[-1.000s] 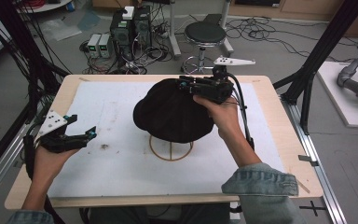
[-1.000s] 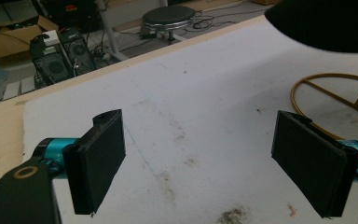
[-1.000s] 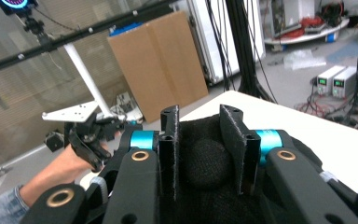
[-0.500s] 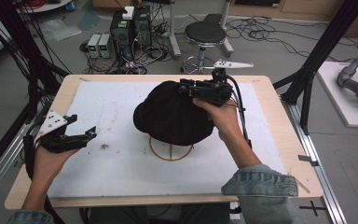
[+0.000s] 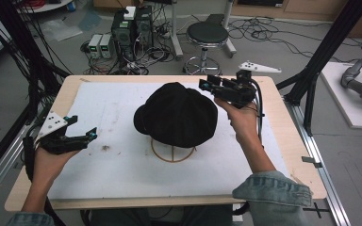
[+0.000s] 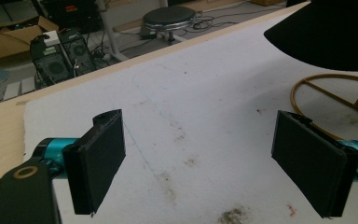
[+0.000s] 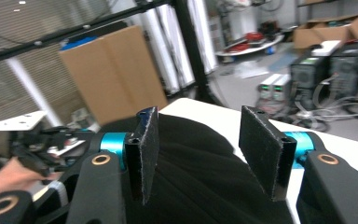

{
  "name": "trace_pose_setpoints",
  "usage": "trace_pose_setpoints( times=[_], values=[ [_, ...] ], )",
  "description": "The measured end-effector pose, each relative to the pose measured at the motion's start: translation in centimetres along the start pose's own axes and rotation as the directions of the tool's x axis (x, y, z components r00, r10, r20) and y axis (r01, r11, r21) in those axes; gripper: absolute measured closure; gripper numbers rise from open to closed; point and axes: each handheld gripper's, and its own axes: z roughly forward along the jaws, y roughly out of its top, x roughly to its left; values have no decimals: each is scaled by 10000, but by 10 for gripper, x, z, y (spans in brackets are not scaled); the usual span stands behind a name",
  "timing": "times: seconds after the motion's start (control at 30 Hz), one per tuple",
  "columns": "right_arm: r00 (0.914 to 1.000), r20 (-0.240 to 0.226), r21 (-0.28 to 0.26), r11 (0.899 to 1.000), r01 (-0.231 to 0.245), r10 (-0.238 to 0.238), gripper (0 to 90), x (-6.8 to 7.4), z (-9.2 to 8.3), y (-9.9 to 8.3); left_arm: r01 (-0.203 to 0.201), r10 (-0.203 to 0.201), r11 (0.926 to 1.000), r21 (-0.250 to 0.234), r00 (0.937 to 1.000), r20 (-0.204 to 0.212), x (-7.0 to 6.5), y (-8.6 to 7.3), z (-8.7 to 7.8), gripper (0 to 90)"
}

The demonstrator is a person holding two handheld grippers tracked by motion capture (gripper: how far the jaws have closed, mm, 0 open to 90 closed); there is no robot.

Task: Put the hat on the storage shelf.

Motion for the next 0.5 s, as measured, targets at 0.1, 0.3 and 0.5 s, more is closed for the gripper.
trace_pose_setpoints(
  times=[0.1,0.3,0.5],
  values=[
    [9988,490,-148,9999,-19,26,471,-9,-14,-5,21,-21,10000,-23,10000,-31,1,0,-1,176],
    [9889,1481,-355,9994,-53,105,452,-24,-41,-16,-8,8,10000,-3,10000,-73,1,1,-1,175],
    [9760,2162,-473,9987,-168,266,423,-36,-60,-28,10,-10,10000,-13,10000,-61,2,0,-1,175]
  ],
)
